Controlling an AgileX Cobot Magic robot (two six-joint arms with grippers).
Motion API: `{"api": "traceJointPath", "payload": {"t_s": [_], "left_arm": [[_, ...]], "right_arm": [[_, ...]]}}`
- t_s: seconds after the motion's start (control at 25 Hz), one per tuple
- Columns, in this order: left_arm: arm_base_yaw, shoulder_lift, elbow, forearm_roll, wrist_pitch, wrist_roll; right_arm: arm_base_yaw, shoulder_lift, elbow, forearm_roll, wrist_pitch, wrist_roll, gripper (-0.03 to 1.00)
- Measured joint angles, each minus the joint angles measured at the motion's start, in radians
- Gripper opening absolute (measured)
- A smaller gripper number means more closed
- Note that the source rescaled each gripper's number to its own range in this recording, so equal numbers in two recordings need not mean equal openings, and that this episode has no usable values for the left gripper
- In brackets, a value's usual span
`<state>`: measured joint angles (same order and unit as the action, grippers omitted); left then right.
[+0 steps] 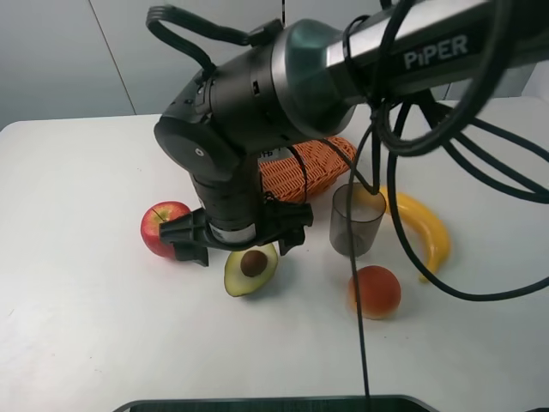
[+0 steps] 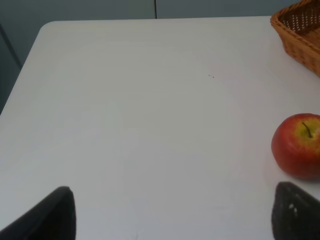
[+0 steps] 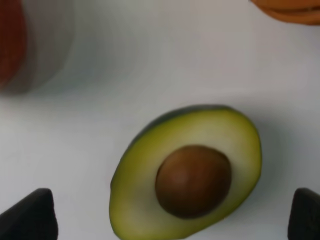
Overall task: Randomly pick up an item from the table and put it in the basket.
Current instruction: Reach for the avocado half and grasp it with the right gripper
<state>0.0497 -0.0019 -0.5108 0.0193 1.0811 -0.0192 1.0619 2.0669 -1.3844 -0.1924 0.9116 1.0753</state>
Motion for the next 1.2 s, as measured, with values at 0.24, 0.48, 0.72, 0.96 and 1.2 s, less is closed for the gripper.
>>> {"api": "traceJointPath", "payload": {"t_s": [0.24, 0.48, 0.72, 0.96, 1.2], "left_arm": [[0.0, 0.0, 0.0, 0.0, 0.0, -0.004], [0.0, 0.0, 0.0, 0.0, 0.0, -0.004], [0.0, 0.0, 0.0, 0.0, 0.0, -0.004], [0.0, 0.0, 0.0, 0.0, 0.0, -0.004], [0.0, 0.0, 0.0, 0.0, 0.0, -0.004]], "right_arm": [[0.002, 0.032, -0.004, -0.036, 0.0, 0.088, 1.0], [0.002, 0.048, -0.004, -0.108, 0.0, 0.181, 1.0], [0.002, 0.08, -0.005, -0.112, -0.025, 0.224, 1.0], [0.002, 0.109, -0.005, -0.11, -0.053, 0.241, 1.0], [0.002, 0.128, -0.006, -0.106, -0.057, 0.241, 1.0]]}}
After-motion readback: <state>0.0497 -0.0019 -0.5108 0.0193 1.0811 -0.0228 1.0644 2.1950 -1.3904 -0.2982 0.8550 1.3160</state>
